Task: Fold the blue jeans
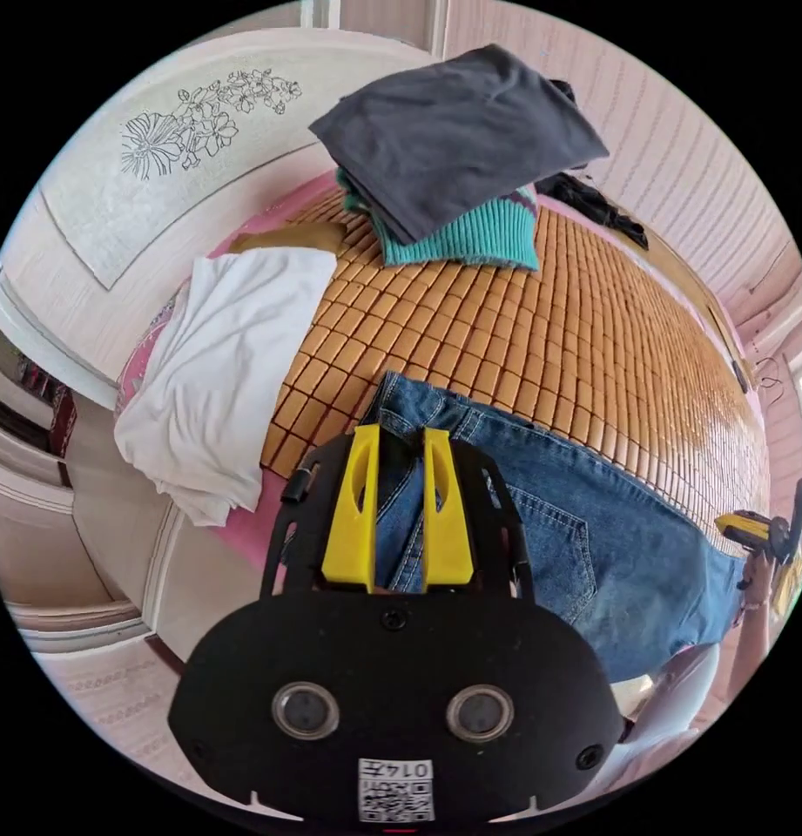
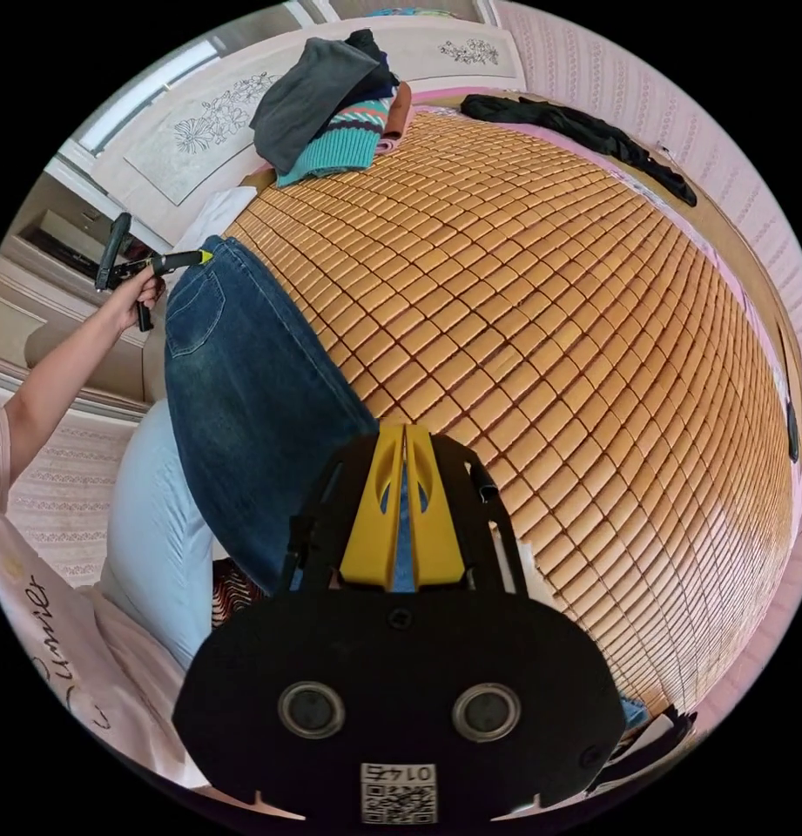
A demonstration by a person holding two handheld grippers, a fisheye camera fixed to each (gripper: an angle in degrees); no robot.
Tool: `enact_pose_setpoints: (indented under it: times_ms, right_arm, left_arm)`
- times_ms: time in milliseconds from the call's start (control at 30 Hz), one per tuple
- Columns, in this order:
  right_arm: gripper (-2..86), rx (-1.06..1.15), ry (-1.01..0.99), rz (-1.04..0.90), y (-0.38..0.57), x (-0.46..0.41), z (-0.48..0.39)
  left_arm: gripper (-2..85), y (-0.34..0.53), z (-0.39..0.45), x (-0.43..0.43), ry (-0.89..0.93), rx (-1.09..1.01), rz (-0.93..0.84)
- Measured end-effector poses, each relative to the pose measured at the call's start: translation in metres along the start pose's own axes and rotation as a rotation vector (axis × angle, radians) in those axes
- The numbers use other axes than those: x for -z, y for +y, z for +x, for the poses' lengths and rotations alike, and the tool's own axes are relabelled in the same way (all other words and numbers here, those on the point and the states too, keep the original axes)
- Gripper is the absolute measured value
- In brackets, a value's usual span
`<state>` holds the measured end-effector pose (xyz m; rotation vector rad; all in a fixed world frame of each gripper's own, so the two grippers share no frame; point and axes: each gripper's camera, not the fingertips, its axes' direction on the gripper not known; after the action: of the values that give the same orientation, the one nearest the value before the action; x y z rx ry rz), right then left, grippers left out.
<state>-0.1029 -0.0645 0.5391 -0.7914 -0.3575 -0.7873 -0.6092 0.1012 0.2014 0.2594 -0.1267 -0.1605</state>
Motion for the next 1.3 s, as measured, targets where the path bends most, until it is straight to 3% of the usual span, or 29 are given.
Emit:
enact_pose_setpoints:
  times_ms: [100,167,300,367,467,500,567,700,900,1067,1167,1300]
  right_arm:
    - [-0.4,-0.024,-0.009,-0.018,0.033,0.007,0.006]
    - [-0.4,-0.016,-0.042,-0.046,0.041,0.0,0.001]
    - [-0.4,0.034,0.013,-0.082,0.032,-0.021,-0.022]
    - [-0.4,0.051,0.057,-0.104,0.023,-0.027,-0.028]
    - [-0.4,0.084,0.107,-0.218,0.013,-0.05,-0.029]
    - [-0.4,0.095,0.11,-0.213,0.013,-0.053,-0.027]
    - [-0.4,0.106,0.092,-0.259,0.011,-0.058,-0.022]
    - [-0.6,0.102,0.05,-0.365,0.01,-0.063,-0.007]
    - [-0.8,0.067,0.051,-0.345,0.034,-0.089,0.012]
    - [-0.9,0.001,-0.056,-0.329,0.07,-0.104,0.045]
    - [-1.0,-0.018,-0.101,-0.219,0.113,-0.106,0.061]
    - [-0.8,-0.203,-0.212,0.141,0.252,-0.059,0.094]
  left_arm:
    - [4.6,0.02,0.037,0.052,-0.022,-0.164,0.125]
    - [1.8,0.041,0.082,0.072,0.079,-0.315,0.136]
    - [-0.7,0.111,0.241,0.065,0.477,-0.656,-0.023]
    - [-0.9,0.14,0.307,0.055,0.573,-0.732,-0.069]
    - [-1.0,0.169,0.381,0.036,0.553,-0.779,-0.121]
    - [-1.0,0.176,0.399,0.018,0.526,-0.791,-0.222]
    - [-1.0,0.188,0.414,-0.007,0.479,-0.81,-0.328]
    - [-1.0,0.178,0.426,-0.01,0.528,-0.791,-0.34]
    - [-1.0,0.19,0.462,-0.004,0.423,-0.914,-0.247]
    - [-0.9,0.183,0.478,-0.008,0.456,-0.888,-0.277]
    - [-0.9,0.177,0.487,0.001,0.478,-0.885,-0.301]
    - [-0.8,0.171,0.498,0.045,0.486,-0.897,-0.272]
